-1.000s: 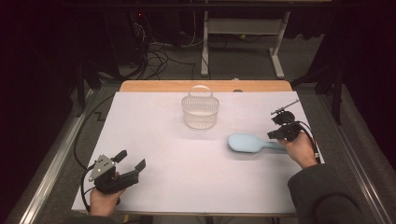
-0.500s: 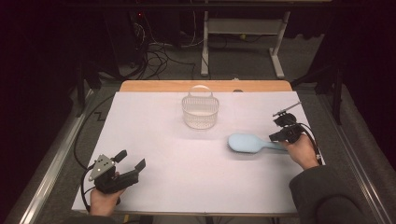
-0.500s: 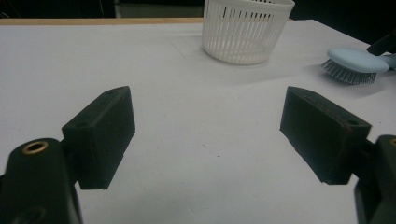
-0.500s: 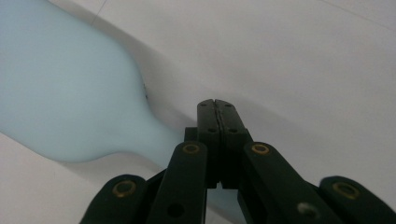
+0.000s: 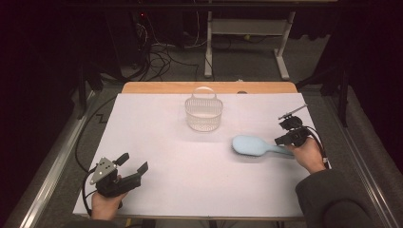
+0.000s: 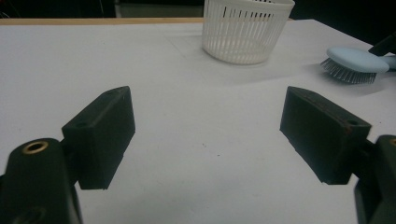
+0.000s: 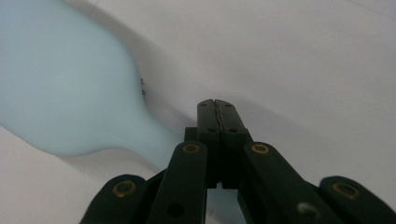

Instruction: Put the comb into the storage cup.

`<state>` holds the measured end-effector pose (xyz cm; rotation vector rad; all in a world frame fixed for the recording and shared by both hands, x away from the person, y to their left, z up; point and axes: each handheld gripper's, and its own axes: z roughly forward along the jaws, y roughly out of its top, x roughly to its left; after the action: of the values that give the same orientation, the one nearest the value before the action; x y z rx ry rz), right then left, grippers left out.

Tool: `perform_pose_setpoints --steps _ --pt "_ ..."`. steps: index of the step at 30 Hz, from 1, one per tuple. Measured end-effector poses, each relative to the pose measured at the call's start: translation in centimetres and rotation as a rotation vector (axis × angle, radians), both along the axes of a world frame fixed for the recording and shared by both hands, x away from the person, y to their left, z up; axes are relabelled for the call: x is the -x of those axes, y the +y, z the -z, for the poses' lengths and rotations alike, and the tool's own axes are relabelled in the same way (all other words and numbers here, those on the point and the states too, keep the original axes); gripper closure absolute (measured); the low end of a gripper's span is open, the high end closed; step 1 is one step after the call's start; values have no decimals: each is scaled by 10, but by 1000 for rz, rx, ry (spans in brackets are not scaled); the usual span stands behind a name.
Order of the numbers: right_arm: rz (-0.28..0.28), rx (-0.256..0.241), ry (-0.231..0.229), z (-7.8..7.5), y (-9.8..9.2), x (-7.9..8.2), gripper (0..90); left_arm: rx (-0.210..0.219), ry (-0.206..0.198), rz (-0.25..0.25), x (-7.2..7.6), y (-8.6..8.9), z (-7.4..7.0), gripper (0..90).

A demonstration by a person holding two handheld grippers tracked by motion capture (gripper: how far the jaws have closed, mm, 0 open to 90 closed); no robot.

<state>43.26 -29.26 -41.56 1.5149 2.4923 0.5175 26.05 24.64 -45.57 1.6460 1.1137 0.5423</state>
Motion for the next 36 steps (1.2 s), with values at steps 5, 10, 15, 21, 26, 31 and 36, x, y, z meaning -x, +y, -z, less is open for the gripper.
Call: perform_pose_setpoints --steps 5,10,15,21,26,31,36 --pt "-11 2 1 -1 1 3 900 -1 1 0 0 0 0 171" --pt "-12 -7 -1 0 1 6 900 -2 0 1 0 0 0 171" --pt "-13 -11 -1 0 0 8 900 -3 -1 1 0 -1 0 171" --pt "-18 -16 -3 1 -1 12 900 -6 0 3 0 -1 0 171" --pt "-20 -18 4 4 -2 15 900 -7 1 5 0 -1 0 171" --pt "-28 -23 0 4 -1 19 900 -8 2 4 0 -1 0 171" --pt "-38 -24 -6 6 1 25 900 -11 0 0 0 -1 0 171"
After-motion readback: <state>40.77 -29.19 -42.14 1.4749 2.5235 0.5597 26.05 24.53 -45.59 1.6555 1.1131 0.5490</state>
